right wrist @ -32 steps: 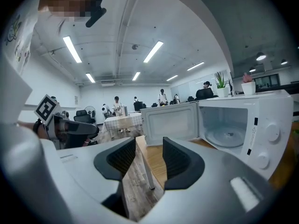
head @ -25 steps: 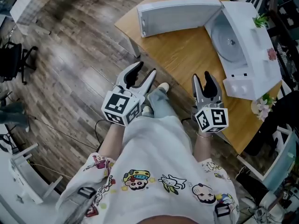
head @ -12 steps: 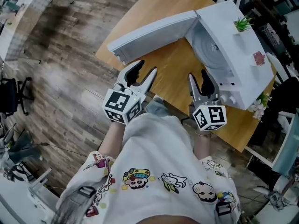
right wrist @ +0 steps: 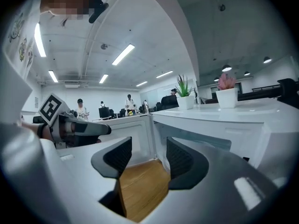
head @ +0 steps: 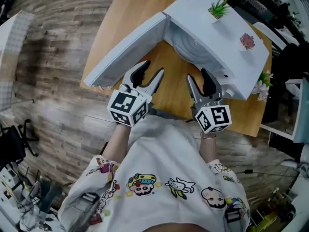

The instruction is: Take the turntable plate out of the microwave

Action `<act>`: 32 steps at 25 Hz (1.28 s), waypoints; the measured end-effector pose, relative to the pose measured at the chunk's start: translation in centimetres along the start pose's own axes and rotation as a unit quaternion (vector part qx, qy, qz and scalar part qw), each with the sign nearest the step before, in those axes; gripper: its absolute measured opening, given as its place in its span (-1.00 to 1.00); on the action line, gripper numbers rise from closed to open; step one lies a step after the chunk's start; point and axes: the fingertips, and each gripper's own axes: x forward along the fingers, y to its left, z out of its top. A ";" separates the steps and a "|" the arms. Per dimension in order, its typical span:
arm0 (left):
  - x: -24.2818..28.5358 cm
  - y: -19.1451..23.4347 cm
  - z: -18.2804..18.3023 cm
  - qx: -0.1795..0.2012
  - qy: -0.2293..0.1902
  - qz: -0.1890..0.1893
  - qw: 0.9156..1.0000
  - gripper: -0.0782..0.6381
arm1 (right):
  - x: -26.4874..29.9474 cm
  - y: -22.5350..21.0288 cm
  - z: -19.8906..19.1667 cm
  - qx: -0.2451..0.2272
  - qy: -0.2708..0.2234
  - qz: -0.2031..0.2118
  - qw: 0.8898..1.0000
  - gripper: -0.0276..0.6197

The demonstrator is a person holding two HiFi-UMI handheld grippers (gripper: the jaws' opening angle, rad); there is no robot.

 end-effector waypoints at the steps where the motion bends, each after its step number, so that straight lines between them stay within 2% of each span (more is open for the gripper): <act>1: 0.7 -0.3 0.0 0.001 0.005 -0.013 1.000 -0.22 | -0.3 -0.4 0.1 0.001 -0.001 -0.012 1.000 -0.21; 7: 4.0 -1.7 -0.4 0.004 0.037 -0.086 0.996 -0.22 | -2.0 -1.9 0.0 0.010 0.001 -0.086 0.996 -0.21; 13: 5.9 -2.8 -1.3 0.007 0.066 -0.130 0.989 -0.22 | -3.6 -2.9 -0.8 0.030 -0.001 -0.141 0.990 -0.21; 21: 7.5 -2.1 -2.7 0.003 0.087 -0.132 0.987 -0.22 | -4.5 -4.0 -2.1 0.052 0.002 -0.170 0.984 -0.22; 32: 9.7 -0.7 -5.3 -0.046 0.113 -0.126 0.985 -0.22 | -4.4 -4.1 -3.6 0.064 0.002 -0.180 0.982 -0.24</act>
